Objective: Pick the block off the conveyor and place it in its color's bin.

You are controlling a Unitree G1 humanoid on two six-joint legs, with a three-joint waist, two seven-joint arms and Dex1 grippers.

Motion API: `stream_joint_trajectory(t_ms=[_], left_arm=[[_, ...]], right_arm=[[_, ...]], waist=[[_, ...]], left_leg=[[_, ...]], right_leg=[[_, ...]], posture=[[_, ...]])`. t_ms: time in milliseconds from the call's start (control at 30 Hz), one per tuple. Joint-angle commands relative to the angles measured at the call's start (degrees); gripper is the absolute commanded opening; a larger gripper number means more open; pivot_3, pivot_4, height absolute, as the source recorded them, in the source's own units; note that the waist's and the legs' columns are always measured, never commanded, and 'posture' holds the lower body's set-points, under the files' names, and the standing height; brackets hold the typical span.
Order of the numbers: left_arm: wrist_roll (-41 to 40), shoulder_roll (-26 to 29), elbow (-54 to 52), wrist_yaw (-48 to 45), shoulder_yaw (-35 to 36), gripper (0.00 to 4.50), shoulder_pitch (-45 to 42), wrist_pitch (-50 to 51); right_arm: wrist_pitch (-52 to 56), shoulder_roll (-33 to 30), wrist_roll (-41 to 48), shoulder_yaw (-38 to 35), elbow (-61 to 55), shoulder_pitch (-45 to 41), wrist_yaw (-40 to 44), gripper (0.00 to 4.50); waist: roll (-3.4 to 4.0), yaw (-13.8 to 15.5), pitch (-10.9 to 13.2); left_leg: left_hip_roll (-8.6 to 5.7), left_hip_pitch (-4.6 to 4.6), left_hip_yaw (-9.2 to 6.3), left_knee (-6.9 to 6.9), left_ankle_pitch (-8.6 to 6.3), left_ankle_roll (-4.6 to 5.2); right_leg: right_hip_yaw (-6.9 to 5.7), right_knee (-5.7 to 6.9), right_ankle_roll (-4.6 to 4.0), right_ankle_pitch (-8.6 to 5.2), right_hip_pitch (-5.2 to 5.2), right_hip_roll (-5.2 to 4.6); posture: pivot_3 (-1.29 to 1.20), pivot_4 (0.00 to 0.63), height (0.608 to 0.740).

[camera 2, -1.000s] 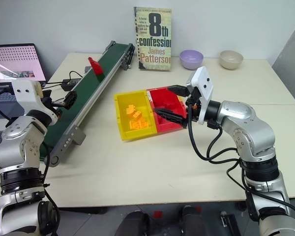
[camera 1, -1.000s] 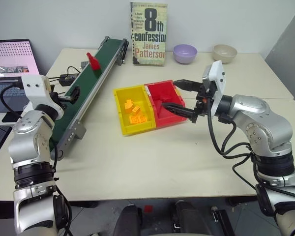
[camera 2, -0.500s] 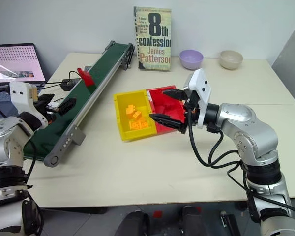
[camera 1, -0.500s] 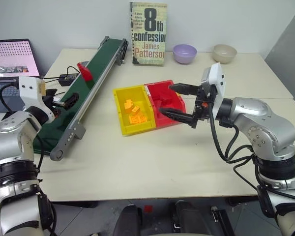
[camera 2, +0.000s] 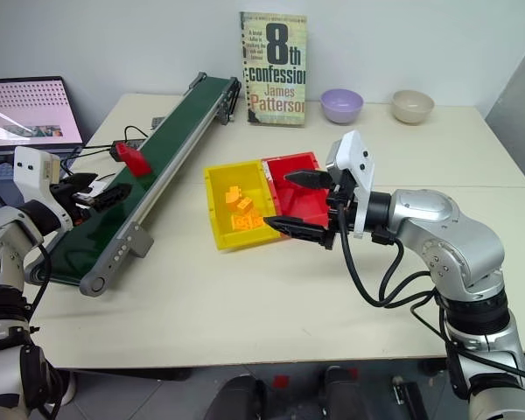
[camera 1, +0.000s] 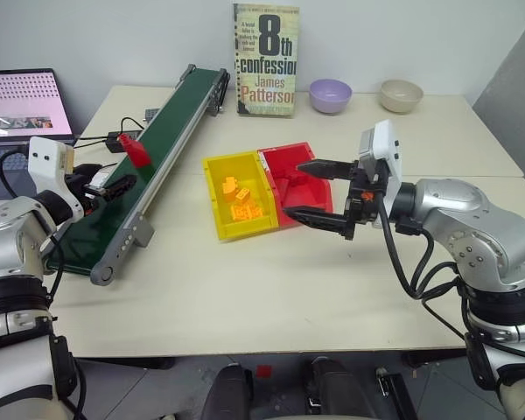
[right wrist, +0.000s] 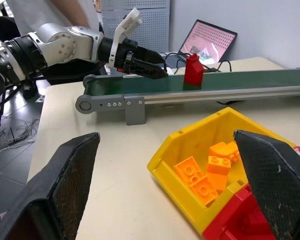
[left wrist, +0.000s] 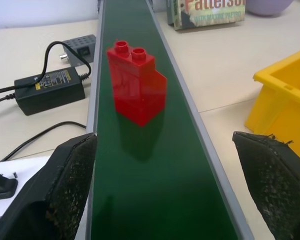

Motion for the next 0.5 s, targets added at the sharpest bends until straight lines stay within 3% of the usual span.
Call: stream_joint_trajectory(t_ms=[33,400,500], left_arm=[[0.7,1.8,1.5,-0.3,0.4,4.49,-2.1,-2.9],[2.5,0.9,5.9,1.2,0.3,4.49,-0.3,-6.0],[1.2,1.0,4.2,0.1,1.3,4.04,1.5,-5.0]], right_arm=[[-0.1,-0.7,1.2,-1.9,-2.3,0.0,-0.5,4.5],[-0.1,-1.3,2.0,-2.1,-2.3,-0.8,-1.8,4.5],[0.0,-1.3,2.2,-2.0,-2.3,-1.1,-2.0,4.5]], waist=[[0.0,0.0,0.0],[0.0,0.0,0.0],[0.0,0.0,0.0]], left_leg=[[0.0,0.0,0.0,0.0,0.0,0.0],[0.01,-0.01,0.0,0.0,0.0,0.0],[0.01,0.0,0.01,0.0,0.0,0.0]], right_leg=[[0.0,0.0,0.0,0.0,0.0,0.0],[0.0,0.0,0.0,0.0,0.0,0.0],[0.0,0.0,0.0,0.0,-0.01,-0.01]], posture=[[0.0,0.15,0.74],[0.0,0.15,0.74],[0.0,0.15,0.74]])
